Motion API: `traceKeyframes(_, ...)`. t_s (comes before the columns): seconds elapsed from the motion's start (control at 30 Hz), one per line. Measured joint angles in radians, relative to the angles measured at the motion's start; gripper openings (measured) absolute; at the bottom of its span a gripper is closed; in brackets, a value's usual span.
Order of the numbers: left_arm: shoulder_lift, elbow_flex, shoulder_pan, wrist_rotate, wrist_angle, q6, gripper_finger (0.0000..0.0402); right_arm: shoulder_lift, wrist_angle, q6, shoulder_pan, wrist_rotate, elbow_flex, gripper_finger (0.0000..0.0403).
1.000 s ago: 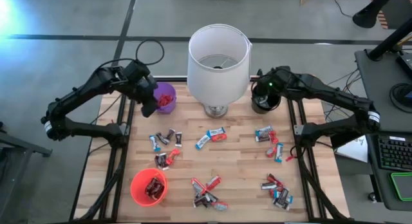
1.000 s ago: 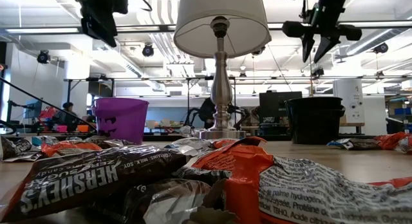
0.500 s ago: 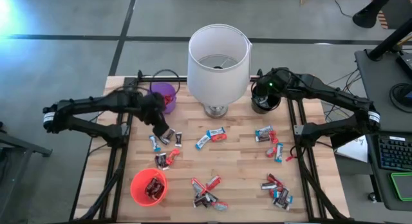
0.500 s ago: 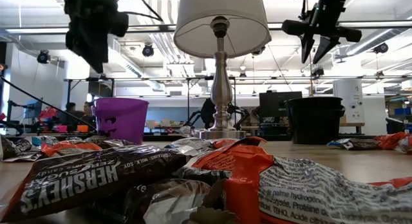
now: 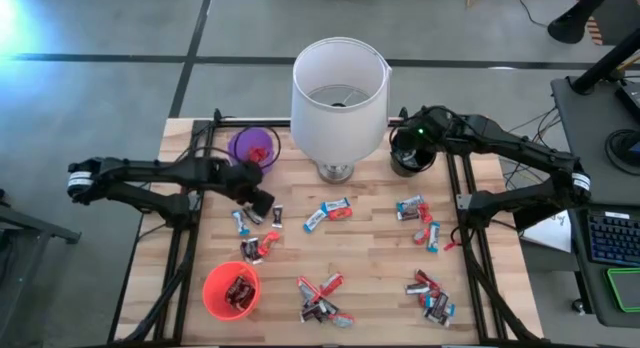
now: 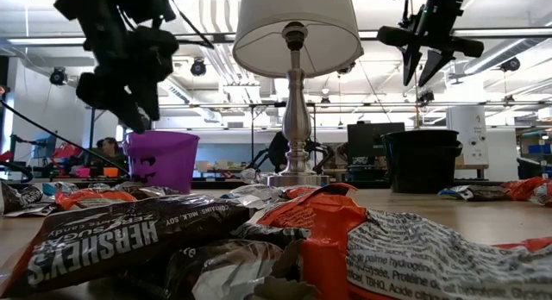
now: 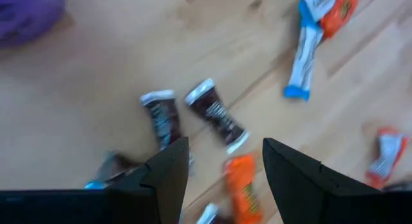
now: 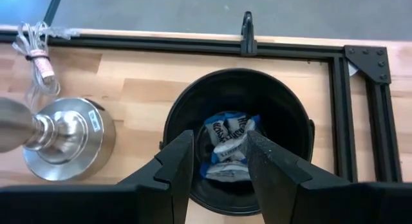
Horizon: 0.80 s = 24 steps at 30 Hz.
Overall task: Sort candy
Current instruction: Put the black chocolate into the orange bucket
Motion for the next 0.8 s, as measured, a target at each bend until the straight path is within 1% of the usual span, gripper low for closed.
traceKeyframes(0.13, 0.018, -0.019, -0.021, 0.001, 0.109, -0.074, 0.018, -0.001, -0.011, -0.025, 0.0, -0.003, 0.0, 0.0132)
traceKeyframes(0.2, 0.038, -0.018, -0.033, 0.0, 0.137, -0.088, 0.018, -0.001, -0.022, -0.042, 0.0, -0.003, 0.0, 0.0132)
traceKeyframes(0.27, 0.075, -0.005, -0.051, -0.023, 0.149, -0.09, 0.018, -0.001, -0.034, -0.064, 0.0, -0.003, 0.0, 0.0132)
traceKeyframes(0.4, 0.163, 0.016, -0.083, -0.073, 0.146, -0.094, 0.018, -0.001, -0.045, -0.093, 0.0, -0.003, 0.0, 0.0132)
traceKeyframes(0.6, 0.301, 0.048, -0.12, -0.078, 0.139, -0.124, 0.018, -0.001, -0.055, -0.143, 0.0, -0.003, 0.0, 0.0132)
traceKeyframes(0.8, 0.379, 0.092, -0.126, -0.08, 0.089, -0.157, 0.018, -0.002, -0.058, -0.169, 0.0, -0.003, 0.0, 0.0132)
